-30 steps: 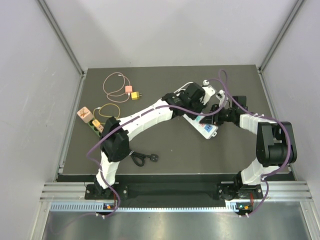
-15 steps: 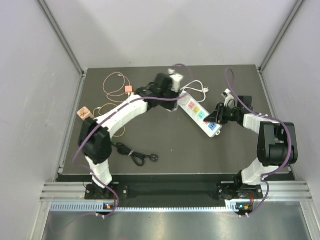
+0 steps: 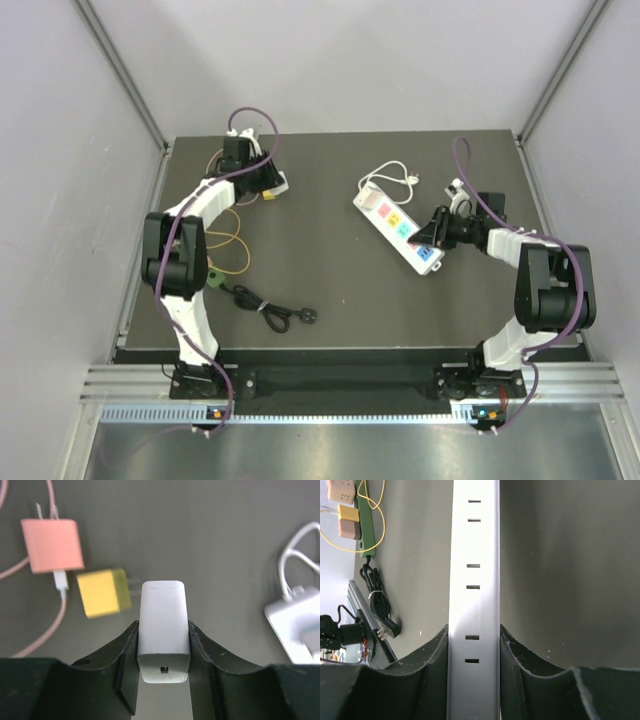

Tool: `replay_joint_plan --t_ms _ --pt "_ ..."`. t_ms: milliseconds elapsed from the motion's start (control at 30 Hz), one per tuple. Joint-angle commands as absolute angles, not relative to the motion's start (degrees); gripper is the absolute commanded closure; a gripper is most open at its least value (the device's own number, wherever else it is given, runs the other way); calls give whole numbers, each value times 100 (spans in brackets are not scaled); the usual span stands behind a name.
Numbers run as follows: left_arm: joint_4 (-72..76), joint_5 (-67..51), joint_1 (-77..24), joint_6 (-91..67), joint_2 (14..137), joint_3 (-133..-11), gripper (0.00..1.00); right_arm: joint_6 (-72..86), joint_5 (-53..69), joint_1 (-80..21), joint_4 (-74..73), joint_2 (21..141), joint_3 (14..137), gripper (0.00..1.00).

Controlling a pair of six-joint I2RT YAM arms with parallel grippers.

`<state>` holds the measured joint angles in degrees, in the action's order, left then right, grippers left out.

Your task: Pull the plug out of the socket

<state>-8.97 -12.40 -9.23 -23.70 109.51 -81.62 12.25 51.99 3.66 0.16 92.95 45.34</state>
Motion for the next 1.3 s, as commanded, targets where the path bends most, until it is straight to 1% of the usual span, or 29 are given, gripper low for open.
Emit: replay_joint_plan --t_ms 0,133,267,300,400,500,633,667,733,767,867,900,1000,1133,1267 --pt "-132 -1354 -678 -2952 11477 -8814 100 1266 5722 466 606 9017 4597 100" --pt "-290 -916 -642 -3032 12215 -9744 99 1292 5766 457 641 9026 4597 100" --pt "-491 -748 -633 -3146 12734 -10370 96 1301 5801 466 633 9044 4605 100" --pt "-536 -738 -633 -3181 12822 -10571 93 1301 5809 466 642 9044 4605 100" --pt "-668 -677 -633 -3191 13060 -10740 92 1318 5836 483 650 9044 4605 100" --pt "-826 -572 -624 -3121 13166 -10810 87 1327 5845 501 668 9044 4597 100" --pt "-1037 -431 -624 -2883 13140 -10784 79 1353 5862 501 685 9053 4588 100" --pt "-1089 -422 -624 -2857 13131 -10775 72 1354 5862 501 686 9053 4597 100" --pt "-1169 -396 -624 -2760 13087 -10767 65 1345 5862 501 686 9053 4588 100" --pt "-1195 -396 -624 -2734 13078 -10767 58 1345 5862 510 686 9053 4597 100" --pt "-1371 -369 -615 -2690 12991 -10784 46 1336 5862 510 686 9061 4605 100" --pt "-1441 -352 -607 -2629 12955 -10793 38 1336 5862 518 677 9044 4597 100" --pt "-1520 -246 -606 -2436 12658 -10749 25 1327 5871 527 677 9026 4605 100" --pt "-1363 -185 -598 -2180 12165 -10469 24 1310 5897 527 677 9009 4605 100" --pt "-819 -560 -598 -1899 11506 -9793 23 1275 5924 527 668 8983 4614 100"
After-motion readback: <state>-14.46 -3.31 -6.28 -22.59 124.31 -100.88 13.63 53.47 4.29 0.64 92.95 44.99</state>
